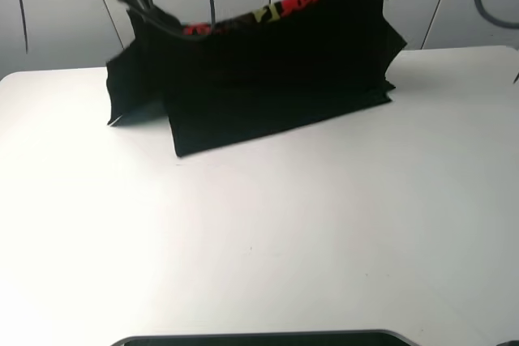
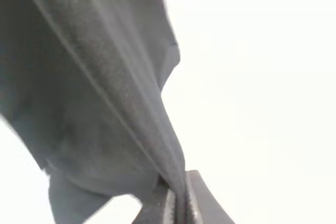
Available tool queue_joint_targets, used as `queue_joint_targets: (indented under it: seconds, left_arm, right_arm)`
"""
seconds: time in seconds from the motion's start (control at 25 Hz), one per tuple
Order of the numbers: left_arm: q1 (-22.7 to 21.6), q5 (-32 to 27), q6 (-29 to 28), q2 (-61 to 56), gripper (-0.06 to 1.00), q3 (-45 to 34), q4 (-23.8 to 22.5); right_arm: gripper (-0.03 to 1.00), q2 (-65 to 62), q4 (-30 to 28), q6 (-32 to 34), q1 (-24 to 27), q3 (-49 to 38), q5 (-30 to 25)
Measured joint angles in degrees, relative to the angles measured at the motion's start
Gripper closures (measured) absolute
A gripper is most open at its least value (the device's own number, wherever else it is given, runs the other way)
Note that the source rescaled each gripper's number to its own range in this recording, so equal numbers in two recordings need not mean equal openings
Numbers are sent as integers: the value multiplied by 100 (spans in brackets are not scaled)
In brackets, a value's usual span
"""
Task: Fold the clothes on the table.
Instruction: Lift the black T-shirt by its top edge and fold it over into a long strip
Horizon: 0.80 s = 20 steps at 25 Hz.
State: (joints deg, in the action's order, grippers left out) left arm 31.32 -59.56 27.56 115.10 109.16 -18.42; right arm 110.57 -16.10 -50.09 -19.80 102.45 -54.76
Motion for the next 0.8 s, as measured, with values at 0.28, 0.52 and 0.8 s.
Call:
queue_joint_targets:
  seconds: [0.28,0.52,0.8]
  left_arm:
    - [0,-906,271,-674,94,263,734]
    - [169,-955,710,-1407,94,-2003,1405]
    - [171,-1011,838,-2408,94,-4825,1523]
  right_arm:
    - [97,-832,588,941,12,76,-1400]
    - [97,-870,2850,613,24,-1334,-1485]
    - [97,-838,3688,403,24,-3853,-1532]
